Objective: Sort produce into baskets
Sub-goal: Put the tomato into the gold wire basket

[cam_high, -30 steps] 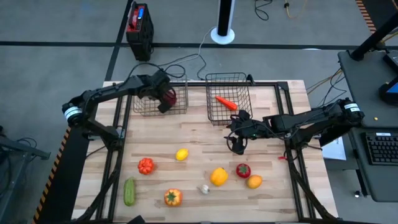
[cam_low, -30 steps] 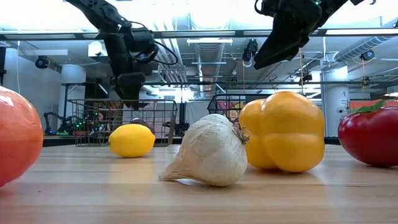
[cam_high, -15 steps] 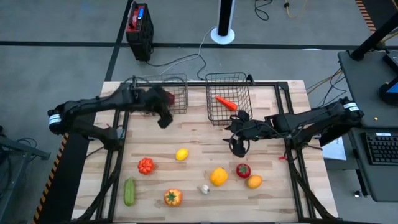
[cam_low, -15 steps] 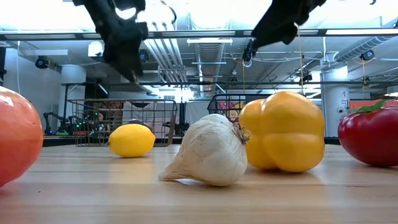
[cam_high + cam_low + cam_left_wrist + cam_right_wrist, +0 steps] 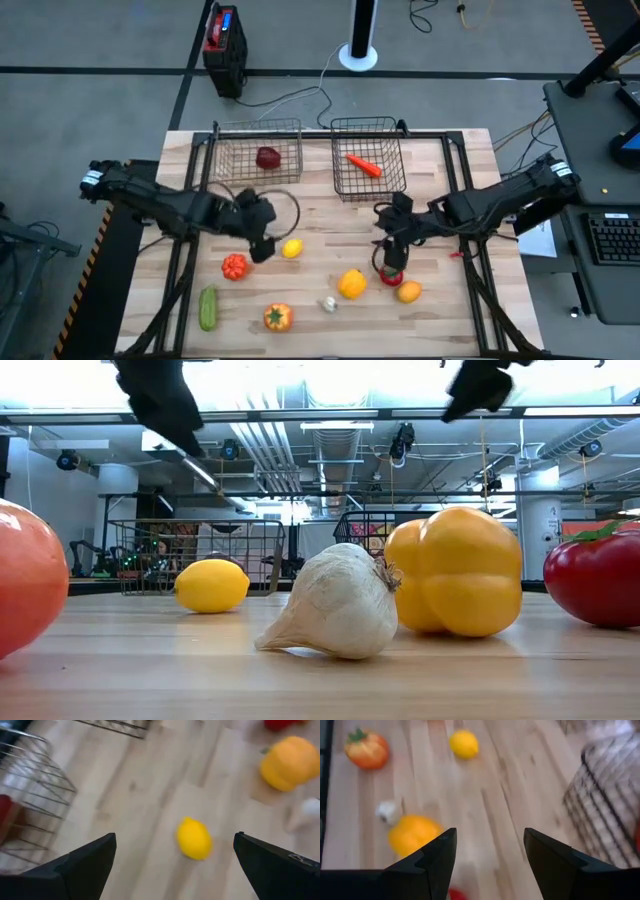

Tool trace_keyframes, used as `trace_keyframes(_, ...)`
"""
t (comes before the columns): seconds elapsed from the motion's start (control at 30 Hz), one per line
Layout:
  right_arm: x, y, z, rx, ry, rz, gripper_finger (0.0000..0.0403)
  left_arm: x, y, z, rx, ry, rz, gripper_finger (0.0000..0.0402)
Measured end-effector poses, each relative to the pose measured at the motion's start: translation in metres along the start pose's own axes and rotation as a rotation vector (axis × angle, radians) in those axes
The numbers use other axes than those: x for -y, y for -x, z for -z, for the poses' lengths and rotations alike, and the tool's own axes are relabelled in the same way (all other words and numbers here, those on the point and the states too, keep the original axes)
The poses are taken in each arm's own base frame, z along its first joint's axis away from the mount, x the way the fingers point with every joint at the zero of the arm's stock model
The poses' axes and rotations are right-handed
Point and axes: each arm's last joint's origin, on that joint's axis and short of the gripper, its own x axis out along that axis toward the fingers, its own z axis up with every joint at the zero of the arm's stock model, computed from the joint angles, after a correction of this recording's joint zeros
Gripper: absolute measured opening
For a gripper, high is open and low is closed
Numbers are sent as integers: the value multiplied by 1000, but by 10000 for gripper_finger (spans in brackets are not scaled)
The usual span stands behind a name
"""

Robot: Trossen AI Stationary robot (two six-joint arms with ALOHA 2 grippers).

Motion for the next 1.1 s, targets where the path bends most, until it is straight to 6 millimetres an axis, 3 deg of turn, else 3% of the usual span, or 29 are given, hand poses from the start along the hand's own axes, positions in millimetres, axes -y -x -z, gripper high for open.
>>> trace_keyframes(0.33, -12, 9, 29, -280, -205, -48, 224, 31, -4, 23, -138, 58, 82, 386)
trace_keyframes(0.53, -10, 15, 48, -424, -357, 72, 224, 41, -20, 29, -205, 66, 53, 386)
trace_keyframes(0.9, -7, 19, 56, -478, -492, 176, 224, 44, -35, 35, -266, 30, -12, 386)
trace_keyframes(1.1, -15, 2, 59, -551, -539, 227, 217, 38, -33, 39, -282, -11, -88, 386)
